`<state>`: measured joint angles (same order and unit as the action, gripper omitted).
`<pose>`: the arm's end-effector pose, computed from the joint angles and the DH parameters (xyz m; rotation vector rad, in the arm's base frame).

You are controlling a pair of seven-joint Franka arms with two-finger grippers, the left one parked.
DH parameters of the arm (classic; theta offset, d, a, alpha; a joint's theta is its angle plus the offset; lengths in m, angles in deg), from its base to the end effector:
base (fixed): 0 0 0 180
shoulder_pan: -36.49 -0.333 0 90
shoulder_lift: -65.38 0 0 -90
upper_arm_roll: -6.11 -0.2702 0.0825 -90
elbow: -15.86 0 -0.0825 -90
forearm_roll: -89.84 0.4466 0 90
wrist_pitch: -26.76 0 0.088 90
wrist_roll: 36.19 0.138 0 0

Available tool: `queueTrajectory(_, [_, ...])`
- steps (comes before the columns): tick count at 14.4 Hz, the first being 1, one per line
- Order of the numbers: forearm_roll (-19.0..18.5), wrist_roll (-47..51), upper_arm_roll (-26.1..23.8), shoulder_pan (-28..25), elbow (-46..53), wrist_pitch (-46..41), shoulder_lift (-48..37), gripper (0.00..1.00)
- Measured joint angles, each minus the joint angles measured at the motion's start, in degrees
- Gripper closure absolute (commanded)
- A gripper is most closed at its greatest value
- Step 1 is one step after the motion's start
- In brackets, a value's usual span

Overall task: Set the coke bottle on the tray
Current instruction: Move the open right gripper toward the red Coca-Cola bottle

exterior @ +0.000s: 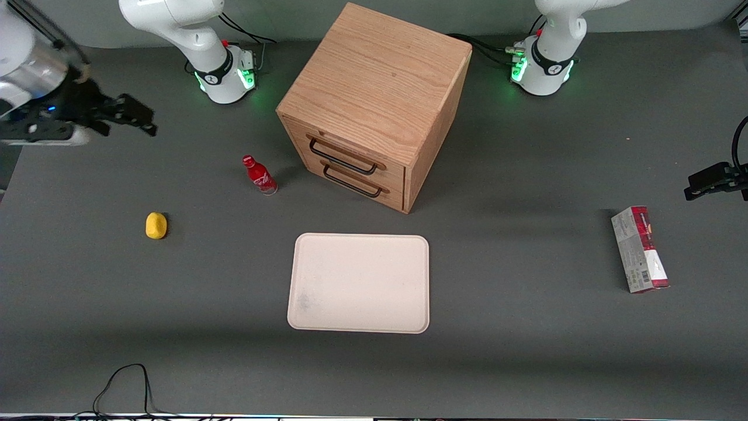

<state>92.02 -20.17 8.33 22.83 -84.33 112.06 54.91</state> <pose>0.5435 0.1144 0.5541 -3.1110 0.1204 0.1336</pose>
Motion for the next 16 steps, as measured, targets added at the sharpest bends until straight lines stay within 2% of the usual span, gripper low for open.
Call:
queueTrajectory(2, [0.0,3.39,-0.13,-3.56,-3.73,2.18,-2.22,0.0])
queueTrajectory(8, [0.0,6.83,-0.16,-9.65,-19.9,9.5,-11.51,0.0])
queueTrajectory(12, [0.0,9.5,-0.2,-13.99,-24.3,12.1,-13.23,0.0])
queueTrajectory(16, [-1.11,9.53,-0.19,-14.71,-26.39,14.16,-13.16,0.0])
